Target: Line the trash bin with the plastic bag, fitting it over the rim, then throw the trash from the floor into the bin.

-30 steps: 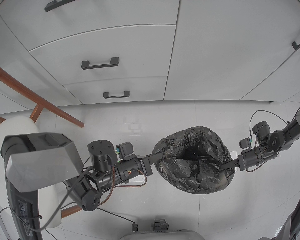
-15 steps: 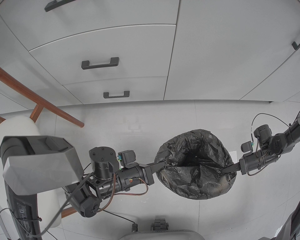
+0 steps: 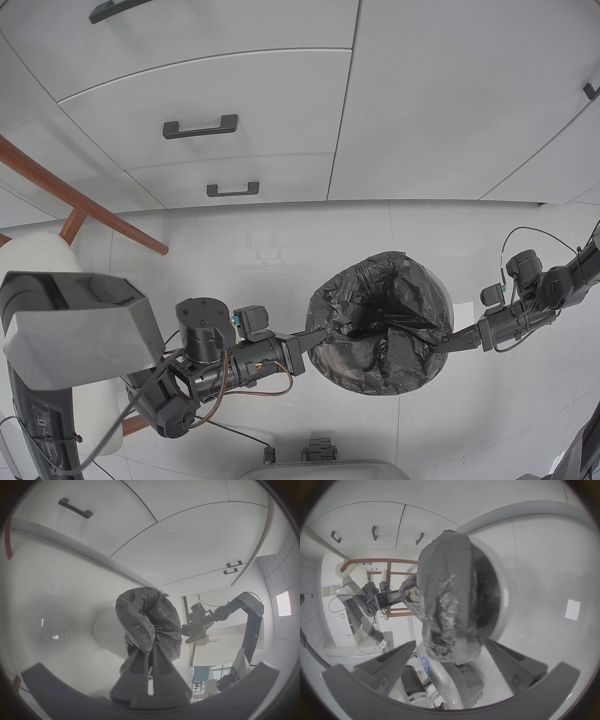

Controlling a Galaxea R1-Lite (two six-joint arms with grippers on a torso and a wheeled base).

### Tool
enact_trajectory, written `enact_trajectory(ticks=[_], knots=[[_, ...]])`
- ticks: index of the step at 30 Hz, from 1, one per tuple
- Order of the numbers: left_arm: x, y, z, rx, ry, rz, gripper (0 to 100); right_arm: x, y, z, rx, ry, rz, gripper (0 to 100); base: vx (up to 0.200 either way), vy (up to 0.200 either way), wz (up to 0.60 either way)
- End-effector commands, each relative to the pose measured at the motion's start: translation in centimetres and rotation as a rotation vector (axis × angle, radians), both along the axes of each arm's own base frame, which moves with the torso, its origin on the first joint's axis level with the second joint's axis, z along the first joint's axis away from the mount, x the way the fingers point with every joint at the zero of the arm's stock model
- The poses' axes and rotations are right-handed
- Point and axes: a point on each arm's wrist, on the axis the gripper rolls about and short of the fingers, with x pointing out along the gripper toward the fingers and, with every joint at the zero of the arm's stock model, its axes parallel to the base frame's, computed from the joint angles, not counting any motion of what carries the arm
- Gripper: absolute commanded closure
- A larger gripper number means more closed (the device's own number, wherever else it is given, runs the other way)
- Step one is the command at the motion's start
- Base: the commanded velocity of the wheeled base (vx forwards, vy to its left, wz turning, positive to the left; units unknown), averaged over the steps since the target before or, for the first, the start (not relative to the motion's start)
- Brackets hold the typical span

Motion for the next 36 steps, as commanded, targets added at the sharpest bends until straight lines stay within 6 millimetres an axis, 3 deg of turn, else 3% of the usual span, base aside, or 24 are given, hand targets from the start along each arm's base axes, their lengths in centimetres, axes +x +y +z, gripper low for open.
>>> enact_trajectory(ticks=[1,14,15,20,29,36], knots=[[-0.2,0.1,0.2,-0.002,-0.001,-0.003,100,0.1,0.0,0.1,-0.002,-0.005,0.000,0,0.000,0.000,0.00],[-0.3,-0.9,-0.4,0.045,-0.061,-0.035,100,0.1,-0.1,0.4,-0.002,-0.017,-0.005,0,0.000,0.000,0.00],[-0.3,-0.9,-0.4,0.045,-0.061,-0.035,0,0.1,-0.1,0.4,-0.002,-0.017,-0.005,0,0.000,0.000,0.00],[-0.3,-1.4,0.3,0.017,-0.064,-0.021,0,0.4,-0.3,0.8,0.000,-0.029,-0.013,0,0.000,0.000,0.00],[0.3,-0.7,1.0,0.010,-0.079,0.108,0,0.9,-1.0,1.6,-0.002,-0.041,-0.033,0,0.000,0.000,0.00],[0.2,0.4,3.4,-0.042,-0.107,0.153,0,1.7,-0.7,1.5,-0.003,-0.041,-0.024,0,0.000,0.000,0.00]])
